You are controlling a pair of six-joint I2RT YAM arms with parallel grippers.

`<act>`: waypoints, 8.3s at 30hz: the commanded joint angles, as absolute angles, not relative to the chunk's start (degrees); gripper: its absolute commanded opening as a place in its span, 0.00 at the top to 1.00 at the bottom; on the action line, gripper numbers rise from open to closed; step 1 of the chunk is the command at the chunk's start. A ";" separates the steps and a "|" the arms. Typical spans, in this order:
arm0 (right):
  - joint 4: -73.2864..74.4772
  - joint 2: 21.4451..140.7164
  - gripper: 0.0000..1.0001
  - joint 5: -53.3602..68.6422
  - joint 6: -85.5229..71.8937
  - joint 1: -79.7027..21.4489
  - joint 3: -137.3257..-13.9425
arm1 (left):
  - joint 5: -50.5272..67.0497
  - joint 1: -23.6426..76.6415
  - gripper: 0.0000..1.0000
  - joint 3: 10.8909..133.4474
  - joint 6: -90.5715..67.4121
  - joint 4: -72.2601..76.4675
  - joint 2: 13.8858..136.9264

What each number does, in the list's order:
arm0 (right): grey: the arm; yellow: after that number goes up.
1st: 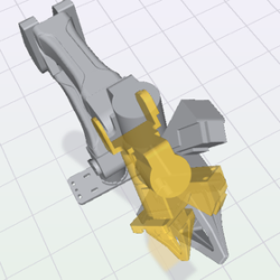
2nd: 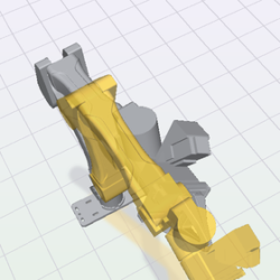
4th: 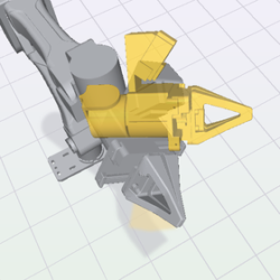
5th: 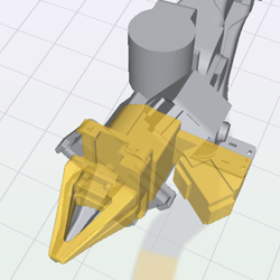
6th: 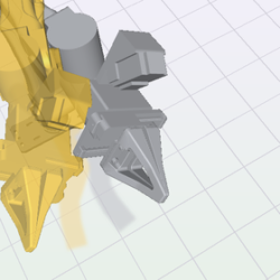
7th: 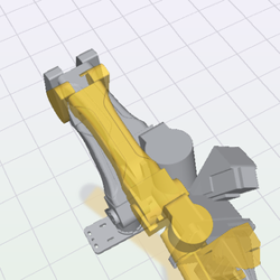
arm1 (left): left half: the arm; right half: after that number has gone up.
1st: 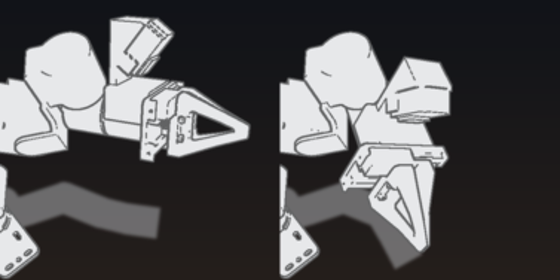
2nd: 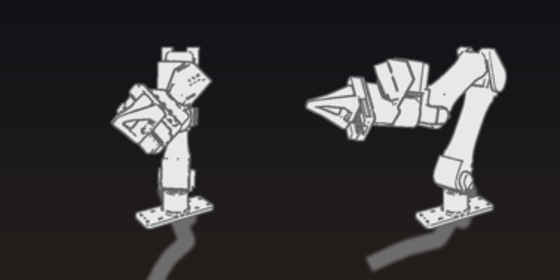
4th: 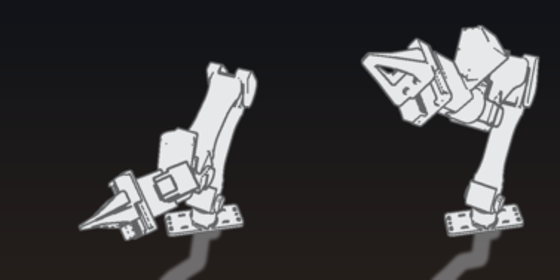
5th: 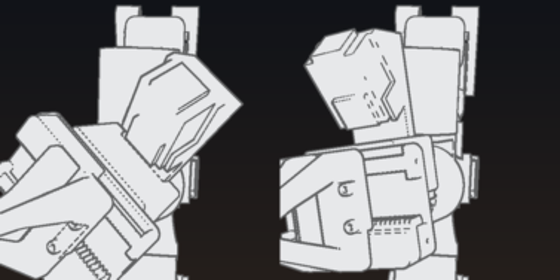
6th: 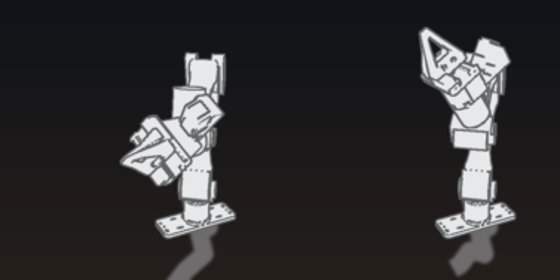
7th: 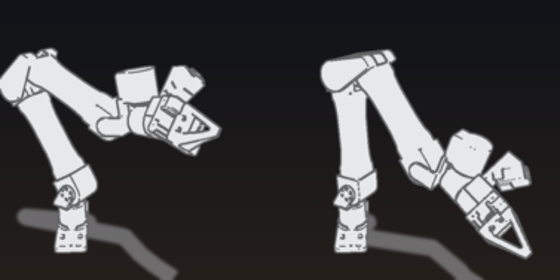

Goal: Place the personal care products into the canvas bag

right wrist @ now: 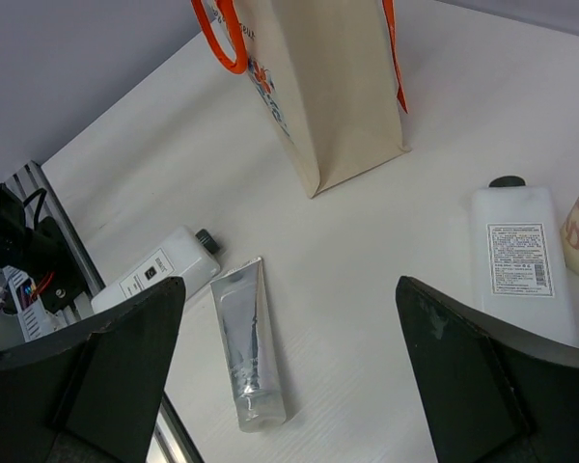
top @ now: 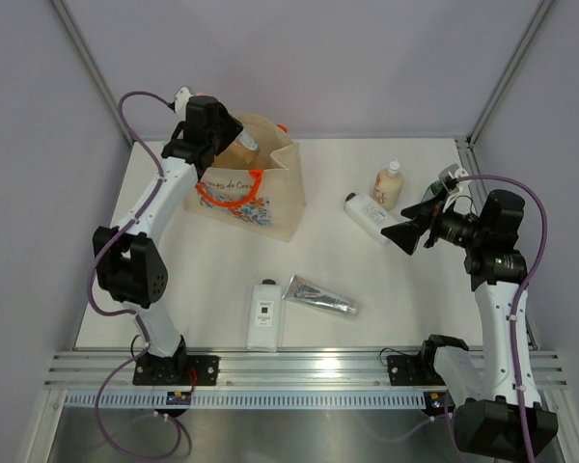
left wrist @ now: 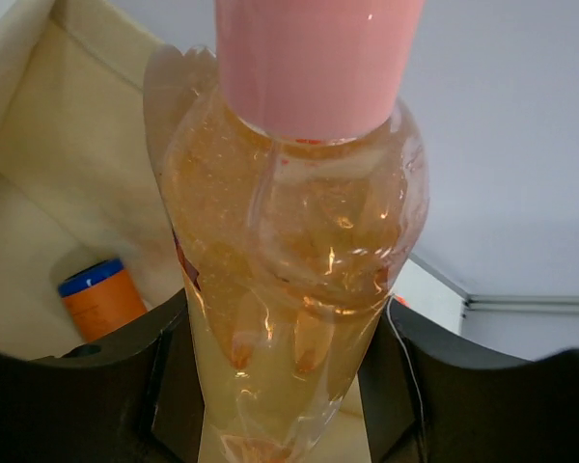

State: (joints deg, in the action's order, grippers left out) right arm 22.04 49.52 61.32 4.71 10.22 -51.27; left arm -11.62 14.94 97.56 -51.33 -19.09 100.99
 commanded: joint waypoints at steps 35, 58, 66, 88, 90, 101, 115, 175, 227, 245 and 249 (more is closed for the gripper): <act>36.20 66.42 0.01 18.43 16.96 14.40 -66.44 | 14.57 15.29 0.01 68.94 -19.43 -14.25 59.88; 18.91 103.09 0.12 29.88 26.54 18.64 -78.67 | 36.21 15.38 0.01 31.91 -32.95 -2.75 21.35; 14.24 99.50 0.81 36.47 28.82 18.63 -72.52 | 36.40 18.09 0.07 26.81 -41.49 11.50 25.92; 69.52 55.82 1.00 73.74 61.87 11.89 -68.48 | 39.37 51.94 0.01 60.01 0.45 27.39 84.52; 65.42 54.41 1.00 73.92 59.35 9.59 -66.81 | 40.95 51.94 0.01 62.48 0.26 29.00 87.61; 47.58 55.98 1.00 76.28 44.85 2.11 -65.30 | 46.51 53.35 0.09 65.40 -13.54 35.43 96.15; 33.58 56.43 1.00 79.28 28.75 0.97 -63.90 | 41.05 53.79 0.52 66.18 -8.53 25.58 96.86; 13.18 55.02 0.01 65.66 4.13 12.13 -52.91 | -24.79 23.64 0.56 102.40 -59.94 -33.06 103.80; 34.98 119.26 0.14 28.39 34.89 0.35 -99.23 | 36.12 17.40 0.01 29.71 -32.25 1.40 27.76; 40.08 121.11 0.01 25.32 31.90 0.35 -100.28 | 28.56 34.01 0.01 34.63 -30.06 7.20 44.47; 40.78 121.82 0.02 25.13 31.81 0.26 -101.16 | 28.48 34.10 0.01 34.63 -29.97 7.38 44.65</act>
State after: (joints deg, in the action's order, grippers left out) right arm 38.22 121.01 26.04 32.84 0.64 -99.83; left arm 29.50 33.80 32.75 -30.92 2.92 44.75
